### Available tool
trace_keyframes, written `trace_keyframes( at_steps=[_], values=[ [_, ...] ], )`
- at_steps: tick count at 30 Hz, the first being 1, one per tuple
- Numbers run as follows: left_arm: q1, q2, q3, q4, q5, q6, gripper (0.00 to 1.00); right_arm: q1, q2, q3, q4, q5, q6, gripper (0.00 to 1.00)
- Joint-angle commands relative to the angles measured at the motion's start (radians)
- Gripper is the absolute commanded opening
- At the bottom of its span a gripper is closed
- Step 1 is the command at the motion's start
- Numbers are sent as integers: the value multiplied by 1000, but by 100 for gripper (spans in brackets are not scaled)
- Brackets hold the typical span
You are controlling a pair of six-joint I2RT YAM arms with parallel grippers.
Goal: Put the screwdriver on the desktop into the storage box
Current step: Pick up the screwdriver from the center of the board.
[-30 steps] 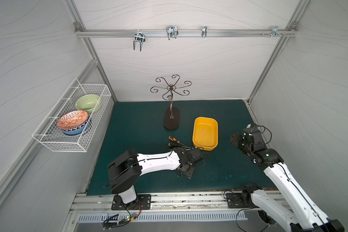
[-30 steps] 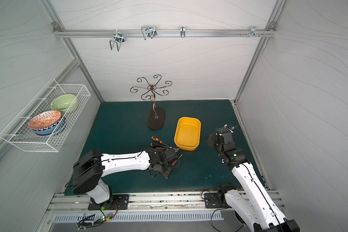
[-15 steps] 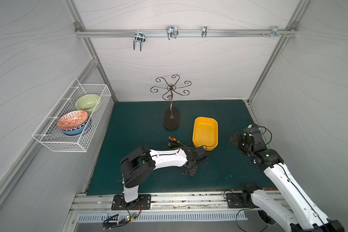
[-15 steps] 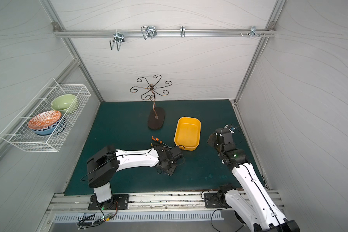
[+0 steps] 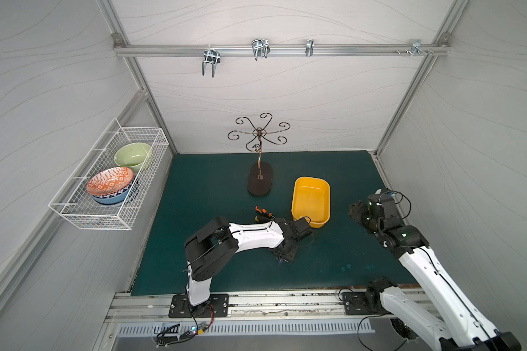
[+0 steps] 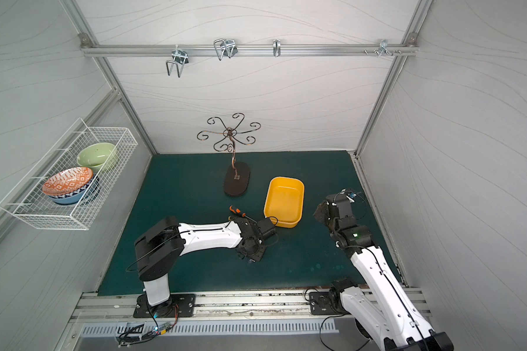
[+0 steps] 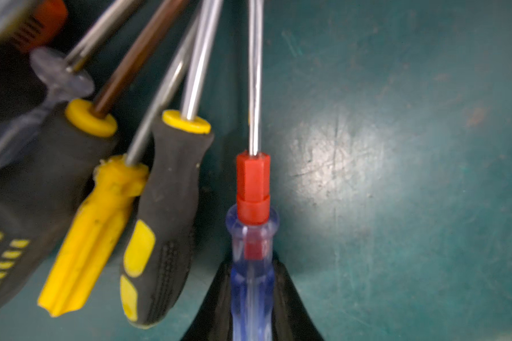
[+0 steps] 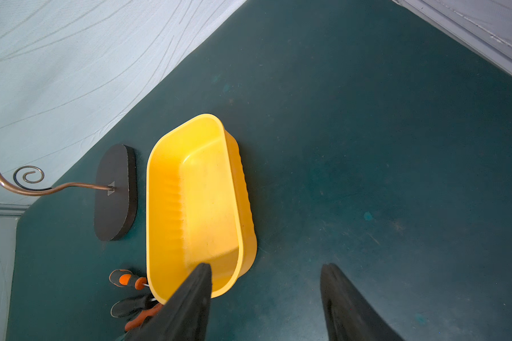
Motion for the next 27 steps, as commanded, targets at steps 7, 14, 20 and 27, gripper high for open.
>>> trace_keyframes(
  at_steps=[7,14,20,27],
  values=[
    [-37,-56,8,-11,-42,9,0,-14,-13,1,9,17,3,62],
    [-106,-221,-4,-55,-22,-2,0,-20,-20,4,11,19,7,62],
    [-75,-324,74,-106,-106,34,0,-21,-36,12,5,20,14,62],
    [157,-91,416,-170,12,19,0,-22,-44,19,-13,11,32,62]
  ],
)
